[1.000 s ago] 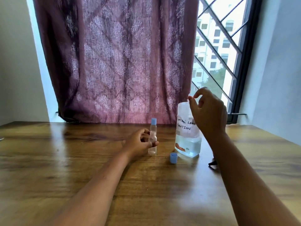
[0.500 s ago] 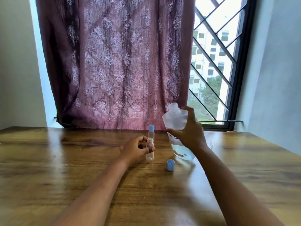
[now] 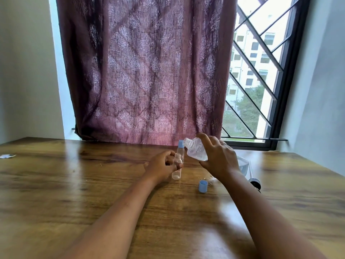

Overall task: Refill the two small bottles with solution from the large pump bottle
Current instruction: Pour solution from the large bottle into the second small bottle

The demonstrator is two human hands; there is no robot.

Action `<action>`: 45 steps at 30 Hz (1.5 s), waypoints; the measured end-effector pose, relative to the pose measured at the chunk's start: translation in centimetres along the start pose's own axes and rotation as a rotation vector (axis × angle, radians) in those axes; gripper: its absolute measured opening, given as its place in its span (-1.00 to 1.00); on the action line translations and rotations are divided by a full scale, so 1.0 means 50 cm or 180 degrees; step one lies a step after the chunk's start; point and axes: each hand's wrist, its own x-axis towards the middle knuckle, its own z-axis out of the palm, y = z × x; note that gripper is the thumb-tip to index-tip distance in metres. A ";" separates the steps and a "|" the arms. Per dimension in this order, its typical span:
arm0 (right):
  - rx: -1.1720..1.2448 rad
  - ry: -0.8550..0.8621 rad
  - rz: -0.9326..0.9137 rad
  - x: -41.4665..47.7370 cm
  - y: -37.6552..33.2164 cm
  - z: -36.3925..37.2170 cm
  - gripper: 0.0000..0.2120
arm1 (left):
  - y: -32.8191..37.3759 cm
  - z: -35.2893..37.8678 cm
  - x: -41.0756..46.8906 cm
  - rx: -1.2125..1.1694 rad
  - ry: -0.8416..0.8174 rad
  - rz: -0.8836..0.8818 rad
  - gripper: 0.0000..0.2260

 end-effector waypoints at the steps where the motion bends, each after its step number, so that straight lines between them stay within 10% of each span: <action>1: -0.0028 -0.0019 -0.0017 -0.001 -0.002 0.002 -0.28 | -0.002 0.000 0.000 0.0037 -0.0006 0.0005 -0.75; 45: -0.0638 -0.0110 -0.0305 -0.007 -0.020 0.002 -0.29 | -0.002 0.002 -0.002 0.0185 0.0130 -0.0110 -0.59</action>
